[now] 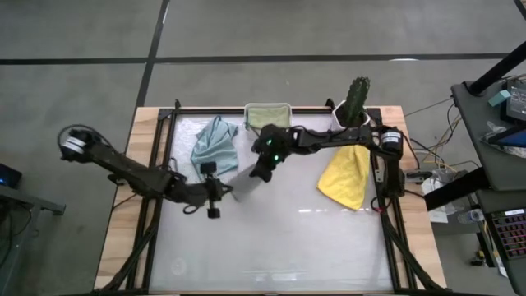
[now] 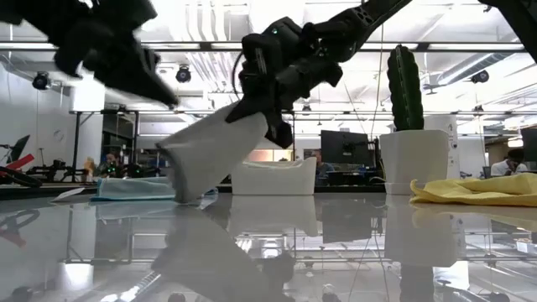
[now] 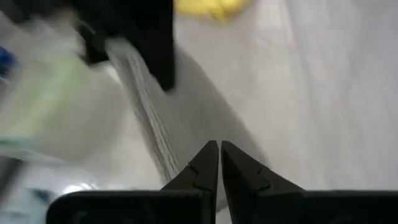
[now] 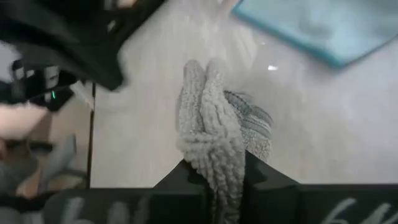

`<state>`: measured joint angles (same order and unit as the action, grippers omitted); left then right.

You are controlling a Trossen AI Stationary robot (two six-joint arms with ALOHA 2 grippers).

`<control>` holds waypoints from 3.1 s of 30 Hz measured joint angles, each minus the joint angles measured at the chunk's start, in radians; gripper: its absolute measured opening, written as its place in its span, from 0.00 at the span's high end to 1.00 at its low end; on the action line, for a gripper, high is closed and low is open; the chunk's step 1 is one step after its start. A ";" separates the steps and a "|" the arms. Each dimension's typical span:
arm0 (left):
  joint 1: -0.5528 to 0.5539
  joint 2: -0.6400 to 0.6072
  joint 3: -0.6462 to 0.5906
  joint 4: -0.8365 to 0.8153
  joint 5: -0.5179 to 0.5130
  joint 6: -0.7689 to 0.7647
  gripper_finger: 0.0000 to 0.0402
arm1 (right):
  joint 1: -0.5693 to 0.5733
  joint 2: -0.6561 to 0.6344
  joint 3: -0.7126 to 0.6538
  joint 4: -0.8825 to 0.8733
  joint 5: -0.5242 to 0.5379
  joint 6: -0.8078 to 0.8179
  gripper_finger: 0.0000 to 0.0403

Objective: Fold microfiber towels
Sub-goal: Put the gray cloth into the bin

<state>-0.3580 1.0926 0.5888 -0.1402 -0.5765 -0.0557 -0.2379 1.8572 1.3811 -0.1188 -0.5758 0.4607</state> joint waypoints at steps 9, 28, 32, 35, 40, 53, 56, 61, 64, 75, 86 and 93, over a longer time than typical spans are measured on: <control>0.001 -0.299 0.000 0.033 -0.276 0.261 0.98 | -0.157 -0.101 0.000 0.110 0.000 0.113 0.97; 0.024 -0.305 -0.025 0.064 -0.302 0.332 0.98 | -0.408 -0.127 0.001 0.085 0.181 0.017 0.97; 0.053 -0.244 -0.025 0.087 -0.304 0.350 0.98 | -0.415 -0.091 0.001 0.076 0.148 0.017 0.97; 0.080 -0.199 -0.026 0.138 -0.304 0.364 0.98 | -0.420 -0.071 0.001 0.063 0.149 0.013 0.97; 0.126 -0.126 -0.025 0.199 -0.303 0.386 0.98 | -0.429 -0.066 0.001 0.032 0.154 0.006 0.97; 0.303 0.068 -0.016 0.424 -0.022 0.385 0.98 | -0.439 -0.066 -0.001 -0.061 0.266 -0.060 0.97; 0.348 0.117 0.007 0.437 0.012 0.384 0.98 | -0.436 -0.066 -0.001 -0.068 0.264 -0.061 0.96; 0.461 0.186 0.060 0.438 0.190 0.382 0.98 | -0.432 -0.066 -0.001 -0.097 0.263 -0.069 0.85; 0.558 0.216 0.103 0.439 0.305 0.390 0.98 | -0.434 -0.066 -0.001 -0.090 0.263 -0.080 0.77; 0.909 0.447 0.282 0.437 0.696 0.464 0.98 | -0.450 -0.066 0.006 -0.096 0.264 -0.152 0.57; 0.958 0.686 0.473 0.285 0.708 0.519 0.98 | -0.458 -0.078 0.006 -0.124 0.264 -0.186 0.54; 0.958 0.693 0.471 0.257 0.708 0.533 0.98 | -0.478 -0.124 0.006 -0.130 0.266 -0.192 0.54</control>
<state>0.6003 1.7855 1.0599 0.1169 0.1317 0.4773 -0.7155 1.7331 1.3869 -0.2492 -0.3095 0.2684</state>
